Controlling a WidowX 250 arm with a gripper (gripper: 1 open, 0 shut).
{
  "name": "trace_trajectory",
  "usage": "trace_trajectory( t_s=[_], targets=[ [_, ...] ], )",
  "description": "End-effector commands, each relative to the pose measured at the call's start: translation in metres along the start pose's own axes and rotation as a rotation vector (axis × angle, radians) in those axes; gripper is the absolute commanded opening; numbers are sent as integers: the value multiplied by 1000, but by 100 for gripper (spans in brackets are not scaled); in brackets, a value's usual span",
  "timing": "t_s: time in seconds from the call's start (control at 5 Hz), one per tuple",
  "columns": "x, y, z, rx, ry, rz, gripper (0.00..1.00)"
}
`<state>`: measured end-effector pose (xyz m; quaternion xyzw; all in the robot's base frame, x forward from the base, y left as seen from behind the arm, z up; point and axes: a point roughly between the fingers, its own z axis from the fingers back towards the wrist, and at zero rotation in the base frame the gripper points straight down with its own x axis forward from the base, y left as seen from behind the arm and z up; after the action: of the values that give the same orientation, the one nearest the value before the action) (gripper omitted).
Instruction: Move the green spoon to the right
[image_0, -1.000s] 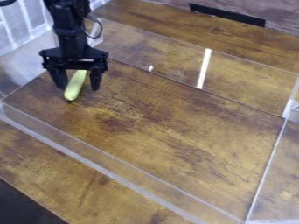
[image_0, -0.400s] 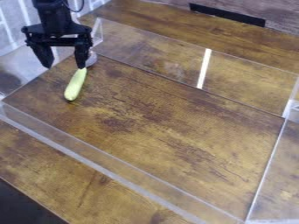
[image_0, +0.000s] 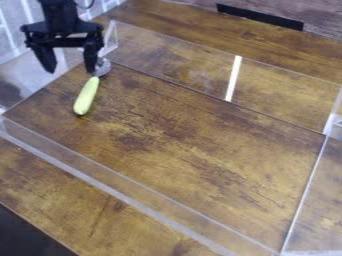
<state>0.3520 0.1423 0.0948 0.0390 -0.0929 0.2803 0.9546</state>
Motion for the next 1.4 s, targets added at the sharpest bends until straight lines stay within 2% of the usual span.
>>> trace_trajectory(
  t_s=[0.0,0.2,0.4,0.8,1.2],
  targets=[
    [18,-3,42,-20,-103,-26,100],
    [21,0,47,-20,-104,-34,100],
    [12,-8,39,-21,-97,-58,100],
    [-5,-16,2,2,-56,-162,100],
    [-10,-9,-32,62,-5,-33,100]
  ],
)
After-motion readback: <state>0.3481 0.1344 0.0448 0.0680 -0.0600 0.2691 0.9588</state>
